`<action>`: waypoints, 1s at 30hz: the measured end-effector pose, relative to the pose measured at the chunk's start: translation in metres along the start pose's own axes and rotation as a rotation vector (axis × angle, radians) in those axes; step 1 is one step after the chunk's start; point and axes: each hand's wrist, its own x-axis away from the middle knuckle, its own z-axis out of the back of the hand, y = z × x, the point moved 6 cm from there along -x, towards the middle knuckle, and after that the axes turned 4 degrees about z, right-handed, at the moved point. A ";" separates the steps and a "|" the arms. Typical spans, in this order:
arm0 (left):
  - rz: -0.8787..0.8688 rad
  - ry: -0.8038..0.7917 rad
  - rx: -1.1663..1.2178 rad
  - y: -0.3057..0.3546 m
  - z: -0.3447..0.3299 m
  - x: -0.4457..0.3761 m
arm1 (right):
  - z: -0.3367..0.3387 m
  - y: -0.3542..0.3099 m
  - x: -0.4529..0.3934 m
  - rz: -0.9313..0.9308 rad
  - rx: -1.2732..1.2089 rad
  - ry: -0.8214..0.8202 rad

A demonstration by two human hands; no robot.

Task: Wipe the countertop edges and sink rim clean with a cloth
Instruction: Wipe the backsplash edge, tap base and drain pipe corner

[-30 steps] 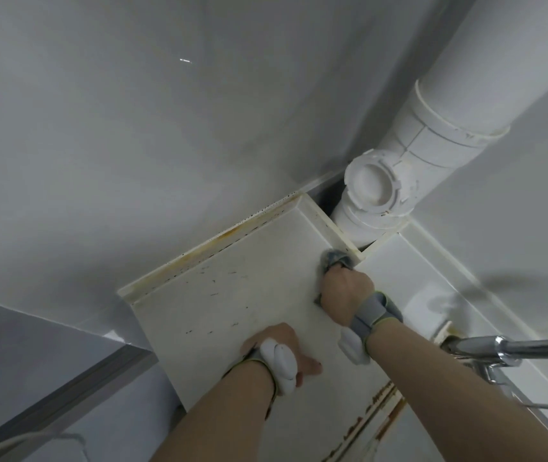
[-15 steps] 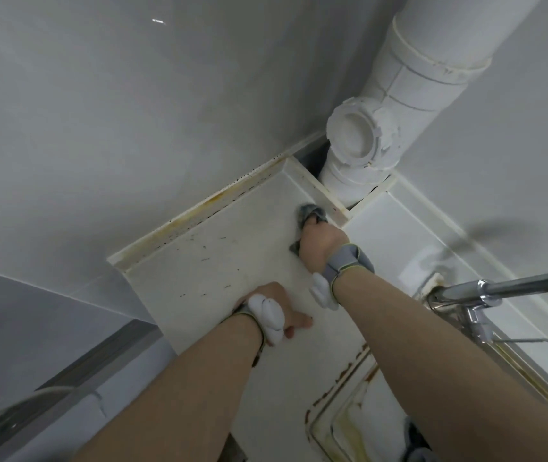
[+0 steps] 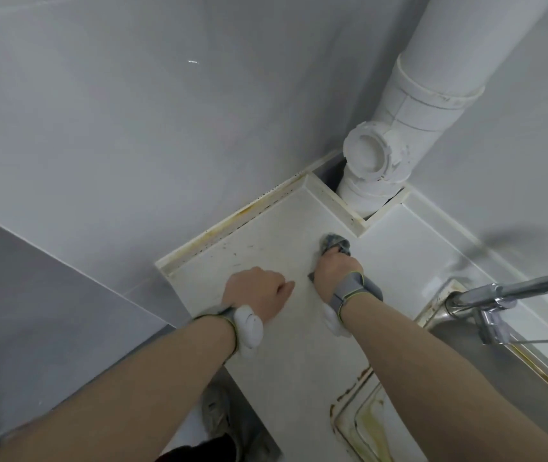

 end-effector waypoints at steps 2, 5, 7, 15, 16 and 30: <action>-0.007 0.116 -0.039 -0.024 0.023 -0.008 | 0.003 0.001 0.002 -0.005 -0.010 0.017; 0.043 0.207 -0.042 -0.053 0.042 -0.014 | 0.002 0.002 -0.001 -0.018 -0.026 0.033; 0.107 0.230 -0.019 -0.072 0.042 -0.007 | -0.002 0.000 -0.004 -0.023 -0.018 0.009; 0.107 0.263 -0.090 -0.115 0.049 0.021 | 0.001 -0.006 -0.008 0.043 0.098 -0.047; 0.107 0.284 -0.064 -0.118 0.056 0.020 | 0.004 -0.009 -0.006 0.059 0.113 -0.044; -0.143 0.236 0.164 0.030 0.197 -0.071 | 0.000 0.005 -0.007 -0.212 -0.330 -0.032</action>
